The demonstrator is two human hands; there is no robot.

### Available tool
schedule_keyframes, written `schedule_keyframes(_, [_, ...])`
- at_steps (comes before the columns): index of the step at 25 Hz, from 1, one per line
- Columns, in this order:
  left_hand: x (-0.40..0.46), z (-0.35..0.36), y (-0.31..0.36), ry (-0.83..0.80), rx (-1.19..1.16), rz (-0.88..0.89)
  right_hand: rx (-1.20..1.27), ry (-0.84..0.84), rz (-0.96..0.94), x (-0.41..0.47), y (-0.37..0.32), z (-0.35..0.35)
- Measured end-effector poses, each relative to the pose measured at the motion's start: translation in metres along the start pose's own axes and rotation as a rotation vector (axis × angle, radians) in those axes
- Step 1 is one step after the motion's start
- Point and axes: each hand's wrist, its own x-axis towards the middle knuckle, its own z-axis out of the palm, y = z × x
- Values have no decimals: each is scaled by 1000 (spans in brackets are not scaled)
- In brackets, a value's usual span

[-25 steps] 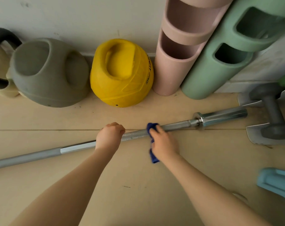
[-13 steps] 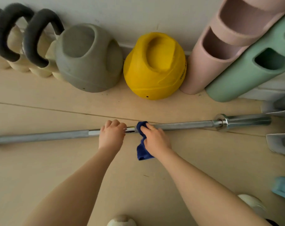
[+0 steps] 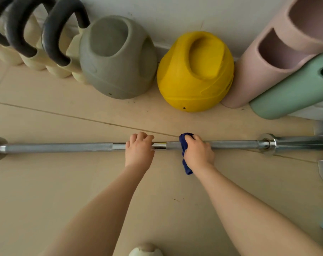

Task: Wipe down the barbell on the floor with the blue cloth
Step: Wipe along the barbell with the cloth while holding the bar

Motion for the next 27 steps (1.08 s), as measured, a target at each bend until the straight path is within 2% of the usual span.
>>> schedule_keyframes(1, [0,0,-1,-3,-7,15,-16,8,-16,-4,-6,1])
schedule_keyframes(5, [1,5,12,-12,-21,72,-25,-60,-327,-17,-15,7])
schedule_keyframes(6, [2,7,15,-9,-27,81,-31,-63,-298,-8,-3,0])
schedule_keyframes(9, [6,11,21,-11,-19,102,-13,-33,65,14,45,-19])
schedule_keyframes(10, [6,13,25,-24,-10,112,-19,-20,132,9,51,-20])
schedule_keyframes(11, [6,14,29,-41,8,132,-18,0,123,2,47,-17])
schedule_keyframes(13, [8,16,37,-87,39,160,47,-4,-67,-14,19,-7])
schedule_keyframes(15, [11,15,39,-144,53,136,118,-88,-279,-25,-2,4])
schedule_keyframes(16, [14,14,37,-176,81,135,129,-129,-327,-22,-1,3])
schedule_keyframes(17, [16,13,34,-219,119,138,123,-155,-310,-15,7,0])
schedule_keyframes(20, [12,13,29,-301,136,133,11,-105,3,-7,36,-9])
schedule_keyframes(21, [10,12,30,-307,130,119,-24,-86,16,-13,32,-7])
schedule_keyframes(25, [4,9,37,-320,330,191,30,-149,-275,-41,6,10])
schedule_keyframes(27, [-4,15,38,-278,390,215,-22,-146,-194,-30,37,1])
